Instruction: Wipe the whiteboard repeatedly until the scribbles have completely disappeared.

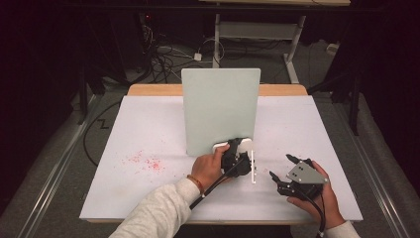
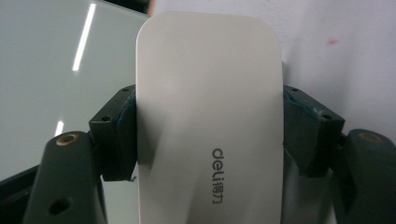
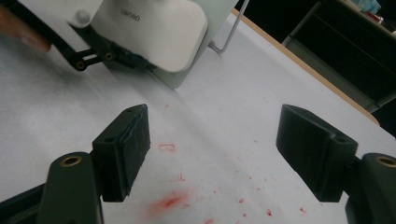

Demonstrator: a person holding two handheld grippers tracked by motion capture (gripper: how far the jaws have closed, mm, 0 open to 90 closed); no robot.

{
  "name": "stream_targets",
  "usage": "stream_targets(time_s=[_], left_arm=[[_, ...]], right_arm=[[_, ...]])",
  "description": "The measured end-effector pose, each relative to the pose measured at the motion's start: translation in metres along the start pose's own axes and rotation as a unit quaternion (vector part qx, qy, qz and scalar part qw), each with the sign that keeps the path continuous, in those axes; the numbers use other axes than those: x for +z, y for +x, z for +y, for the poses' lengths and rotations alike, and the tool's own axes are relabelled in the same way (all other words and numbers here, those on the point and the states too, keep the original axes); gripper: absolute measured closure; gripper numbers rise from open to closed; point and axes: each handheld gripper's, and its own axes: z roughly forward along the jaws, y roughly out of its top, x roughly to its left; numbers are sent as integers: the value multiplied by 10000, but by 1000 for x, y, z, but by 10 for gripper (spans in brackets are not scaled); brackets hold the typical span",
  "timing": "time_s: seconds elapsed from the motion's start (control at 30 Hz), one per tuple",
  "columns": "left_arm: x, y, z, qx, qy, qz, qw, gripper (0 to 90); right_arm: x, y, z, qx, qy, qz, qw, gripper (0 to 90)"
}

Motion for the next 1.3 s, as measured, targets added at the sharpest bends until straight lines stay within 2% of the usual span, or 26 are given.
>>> stream_targets(time_s=[0.03,0.07,0.1,0.2,0.27,0.3,0.33,0.43,0.47,0.5,0.53,0.6,0.63,0.67,0.7,0.73,0.8,0.83,1.03,1.13,1.23,1.3], left_arm=[[1,-3,0,27,13,-48,10000,285],[1,-6,-1,148,32,-14,9999,285],[2,-7,-2,166,31,11,9999,285],[1,-4,-1,89,4,-10,10000,285],[0,-1,-2,-11,-34,46,10000,285],[-3,7,-2,-95,-68,177,9998,285],[-3,7,-2,-95,-68,177,9998,285],[-8,31,1,-409,-213,398,9981,285],[-8,31,1,-409,-213,398,9981,285],[-10,37,3,-436,-229,476,9976,285],[-14,53,6,-614,-296,569,9961,286],[-19,71,10,-821,-378,664,9937,286],[-19,71,10,-821,-378,664,9937,286],[-24,90,14,-1001,-430,760,9911,287],[-25,100,16,-1122,-475,734,9898,286],[-25,100,16,-1122,-475,734,9898,286],[-29,118,23,-1366,-582,744,9861,287],[-30,123,25,-1398,-579,758,9856,287],[-40,152,45,-1514,-771,1015,9802,287],[-43,164,49,-1746,-874,963,9760,288],[-44,172,49,-1928,-870,827,9739,287],[-40,172,46,-1938,-745,537,9767,287]], right_arm=[[0,0,0,2,6,-3,10000,264],[0,0,0,2,6,-3,10000,264],[0,1,0,5,1,7,10000,264],[0,0,0,-37,0,-3,10000,269],[0,0,0,-35,1,1,10000,269],[0,0,0,-37,-2,-9,10000,269],[0,-1,0,-33,-4,-15,10000,269],[0,-1,0,-17,-5,-24,10000,268],[0,-1,0,-17,-5,-24,10000,268],[0,-1,0,-7,-17,-25,10000,268],[-1,-1,0,-6,-14,-25,10000,268],[-1,-1,0,0,-27,-26,10000,268],[-1,-1,0,0,-27,-26,10000,268],[-1,-1,0,42,-8,-25,10000,268],[0,-2,0,-9,-15,-23,10000,268],[0,-2,-1,19,-5,-13,10000,267],[0,-1,-1,57,19,1,10000,268],[0,-1,-1,-18,19,2,10000,268],[1,-2,-3,83,52,41,9999,268],[1,-2,-2,69,44,55,10000,268],[0,-2,-2,47,34,56,10000,268],[0,-2,-1,46,21,59,10000,268]])
